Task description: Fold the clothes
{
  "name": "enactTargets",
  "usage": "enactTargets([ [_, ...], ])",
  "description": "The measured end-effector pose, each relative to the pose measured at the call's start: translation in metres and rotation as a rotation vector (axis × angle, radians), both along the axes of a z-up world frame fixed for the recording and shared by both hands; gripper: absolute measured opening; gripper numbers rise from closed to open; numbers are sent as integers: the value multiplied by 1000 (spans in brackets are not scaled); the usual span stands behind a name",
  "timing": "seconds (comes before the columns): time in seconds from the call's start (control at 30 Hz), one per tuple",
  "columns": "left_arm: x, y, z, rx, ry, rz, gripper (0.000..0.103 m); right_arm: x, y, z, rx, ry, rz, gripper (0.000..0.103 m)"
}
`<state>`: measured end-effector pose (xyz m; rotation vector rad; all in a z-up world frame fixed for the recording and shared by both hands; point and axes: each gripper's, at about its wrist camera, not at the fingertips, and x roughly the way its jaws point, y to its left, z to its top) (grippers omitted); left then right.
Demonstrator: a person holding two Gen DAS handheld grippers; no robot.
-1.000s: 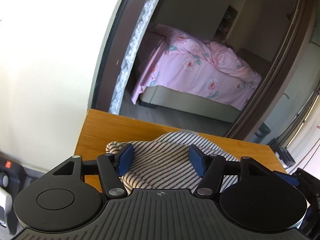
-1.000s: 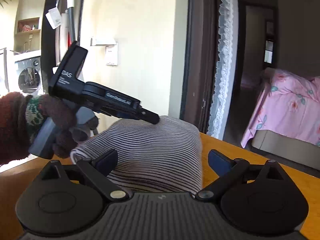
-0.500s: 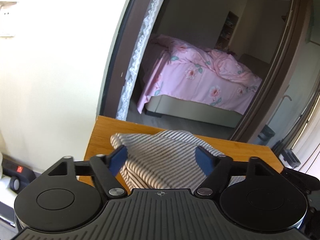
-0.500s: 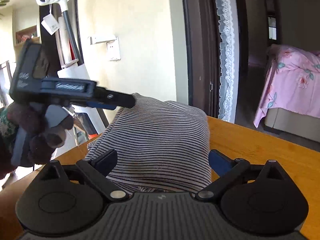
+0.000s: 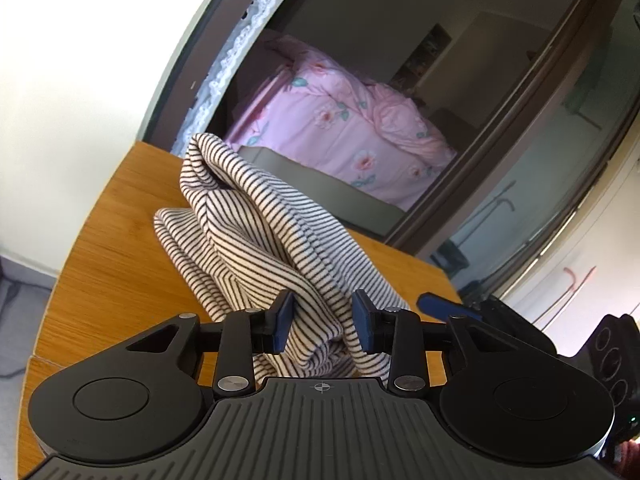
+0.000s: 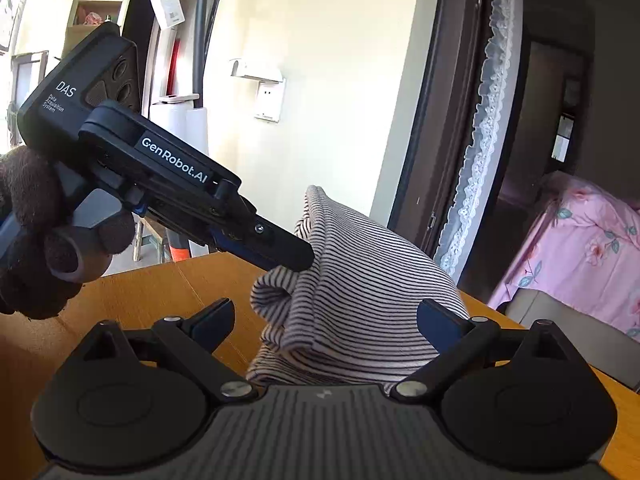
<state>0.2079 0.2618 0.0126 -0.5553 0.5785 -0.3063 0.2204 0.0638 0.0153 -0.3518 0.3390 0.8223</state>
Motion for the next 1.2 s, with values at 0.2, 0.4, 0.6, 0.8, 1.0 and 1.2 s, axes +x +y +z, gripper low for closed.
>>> enactTargets([
  [0.2, -2, 2, -12, -27, 19, 32, 41, 4, 42, -23, -136, -70, -9, 95],
  [0.4, -21, 31, 1, -48, -35, 139, 56, 1, 53, -27, -267, -201, 10, 27],
  [0.6, -26, 50, 6, -56, -38, 201, 58, -6, 53, -25, -388, -289, 71, 26],
  [0.8, -19, 38, 27, -33, -89, 149, 58, -18, 60, -42, -434, -341, 79, 28],
  [1.0, 37, 6, 40, 13, -115, 64, 60, -3, 41, -11, -247, -176, 89, 55],
  [1.2, 76, 19, -7, 57, 8, 123, 48, 53, -32, 29, 79, 84, -93, 66],
])
